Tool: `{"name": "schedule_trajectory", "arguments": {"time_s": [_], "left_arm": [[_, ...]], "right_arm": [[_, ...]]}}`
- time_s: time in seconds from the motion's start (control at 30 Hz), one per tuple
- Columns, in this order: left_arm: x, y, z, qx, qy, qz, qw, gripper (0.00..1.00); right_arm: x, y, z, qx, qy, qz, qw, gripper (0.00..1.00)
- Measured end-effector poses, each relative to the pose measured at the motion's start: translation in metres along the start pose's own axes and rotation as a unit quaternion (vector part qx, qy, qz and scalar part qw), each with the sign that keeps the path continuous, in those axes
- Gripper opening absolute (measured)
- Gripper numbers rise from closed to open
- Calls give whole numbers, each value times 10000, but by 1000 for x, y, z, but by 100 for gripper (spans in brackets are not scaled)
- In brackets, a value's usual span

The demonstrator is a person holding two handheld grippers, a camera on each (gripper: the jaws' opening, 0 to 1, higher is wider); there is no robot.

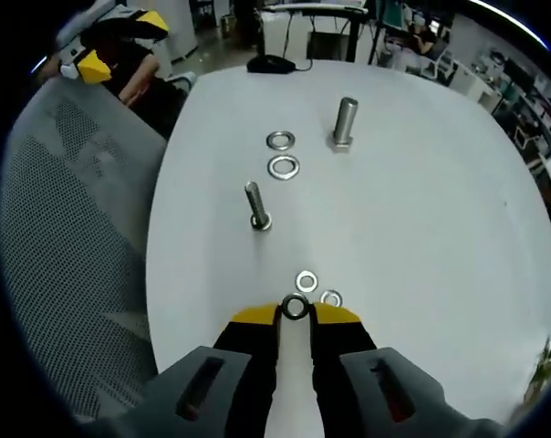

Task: Place the washer onto the threaded stud by aligning its center hole with the stud, sliding it down to the base, and recovering from edge contact or off-axis alignment until the washer reaches the visible bottom stop.

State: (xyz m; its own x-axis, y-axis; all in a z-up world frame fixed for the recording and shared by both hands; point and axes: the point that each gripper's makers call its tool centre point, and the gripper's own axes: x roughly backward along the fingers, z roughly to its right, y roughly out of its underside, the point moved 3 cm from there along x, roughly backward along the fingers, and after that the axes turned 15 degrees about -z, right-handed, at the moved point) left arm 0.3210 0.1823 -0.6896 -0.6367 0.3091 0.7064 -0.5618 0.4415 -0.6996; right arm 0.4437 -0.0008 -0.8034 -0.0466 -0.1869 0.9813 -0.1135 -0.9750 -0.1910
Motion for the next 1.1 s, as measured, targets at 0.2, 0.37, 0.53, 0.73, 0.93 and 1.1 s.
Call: {"name": "schedule_trajectory", "arguments": {"time_s": [0.2, 0.37, 0.53, 0.73, 0.93, 1.1], "left_arm": [[0, 0, 0, 3, 16, 3, 10000, 33], [0, 0, 0, 5, 17, 9, 10000, 33], [0, -1, 0, 11, 28, -6, 10000, 33], [-1, 5, -6, 153, -41, -85, 9998, 35], [1, 4, -8, 90, -120, -5, 9999, 44], [3, 4, -9, 167, -113, 84, 9998, 51]], "right_arm": [[16, -18, -7, 109, -60, 214, 9997, 14], [26, -30, -13, 230, -56, 339, 9991, 14], [33, -42, -17, 339, -46, 450, 9984, 14], [42, -54, -19, 470, 18, 482, 9977, 14], [50, -62, -22, 534, 39, 525, 9972, 14], [55, -69, -27, 655, 69, 483, 9967, 14]]}}
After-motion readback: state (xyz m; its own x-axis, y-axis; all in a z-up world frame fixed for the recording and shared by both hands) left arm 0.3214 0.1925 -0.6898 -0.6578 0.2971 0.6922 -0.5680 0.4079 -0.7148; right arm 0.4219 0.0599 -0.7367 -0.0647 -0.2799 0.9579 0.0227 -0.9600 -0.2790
